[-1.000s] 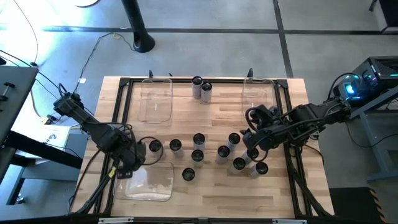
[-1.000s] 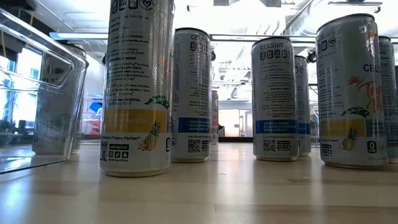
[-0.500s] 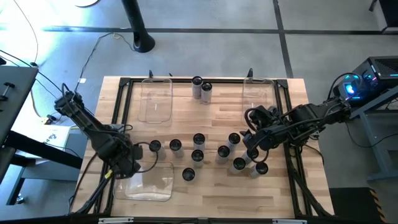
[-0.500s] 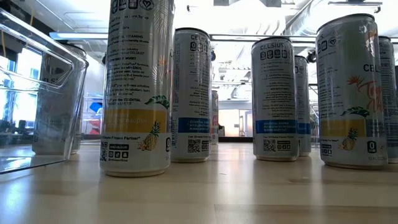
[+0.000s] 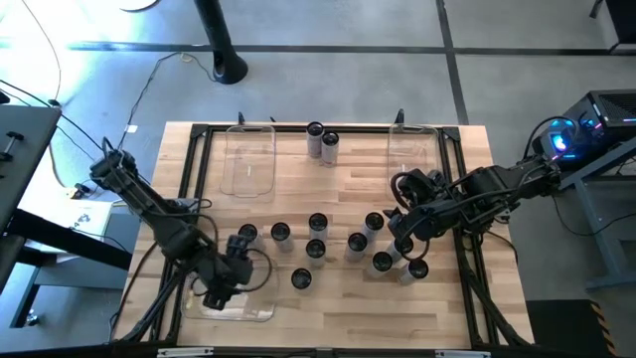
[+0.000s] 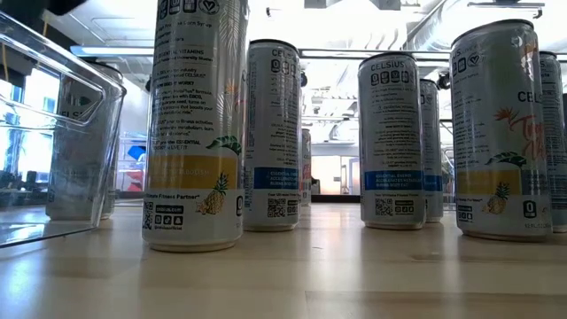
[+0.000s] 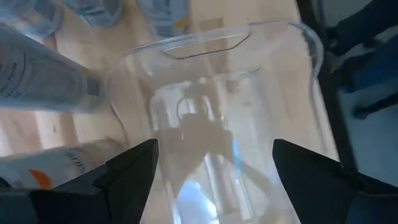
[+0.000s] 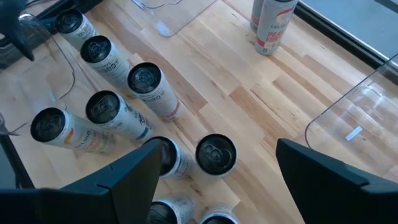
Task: Sort soda cans
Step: Move the bottom transparent bin to the top center of the table
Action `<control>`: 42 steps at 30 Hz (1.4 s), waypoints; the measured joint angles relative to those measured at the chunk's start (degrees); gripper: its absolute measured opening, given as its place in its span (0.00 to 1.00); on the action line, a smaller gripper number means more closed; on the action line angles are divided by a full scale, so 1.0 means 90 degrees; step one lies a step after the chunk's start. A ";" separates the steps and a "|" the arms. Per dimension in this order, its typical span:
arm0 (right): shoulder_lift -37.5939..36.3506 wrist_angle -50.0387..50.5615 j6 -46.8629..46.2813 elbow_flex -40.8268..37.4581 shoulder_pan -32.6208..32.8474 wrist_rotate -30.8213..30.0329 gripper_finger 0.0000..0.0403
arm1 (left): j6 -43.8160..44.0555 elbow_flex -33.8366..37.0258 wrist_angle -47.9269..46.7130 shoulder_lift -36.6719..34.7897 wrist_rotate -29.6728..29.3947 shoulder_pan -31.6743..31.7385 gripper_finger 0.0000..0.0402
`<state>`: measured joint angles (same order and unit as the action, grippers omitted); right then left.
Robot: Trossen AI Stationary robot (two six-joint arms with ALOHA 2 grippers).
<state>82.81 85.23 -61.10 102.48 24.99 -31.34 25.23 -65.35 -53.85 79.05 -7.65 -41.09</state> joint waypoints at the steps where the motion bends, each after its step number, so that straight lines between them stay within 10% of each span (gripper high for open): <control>1: 0.0000 0.0000 -0.0017 0.0000 0.0000 0.0006 0.77 | 0.0079 -0.0087 -0.0057 0.0099 0.0117 0.0035 0.77; 9: 0.0000 0.0002 0.0068 0.0000 0.0000 0.0028 0.77 | 0.1885 -0.0290 -0.0077 0.0707 0.1209 -0.0966 0.77; 32: 0.0000 -0.0017 0.0347 0.0000 -0.0279 -0.0004 0.77 | 0.3136 -0.0298 0.0280 0.2473 0.0722 -0.1610 0.75; 37: 0.0000 -0.0020 0.0349 0.0000 -0.0279 -0.0004 0.77 | 0.3152 -0.0298 0.0698 0.2592 0.0717 -0.1519 0.59; 42: 0.0000 -0.0020 0.0348 0.0000 -0.0279 -0.0002 0.77 | 0.3166 -0.0298 0.0811 0.2560 0.1031 -0.1417 0.22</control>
<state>82.81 85.06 -57.96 102.48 22.48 -31.35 53.72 -68.03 -46.55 102.09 1.63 -53.85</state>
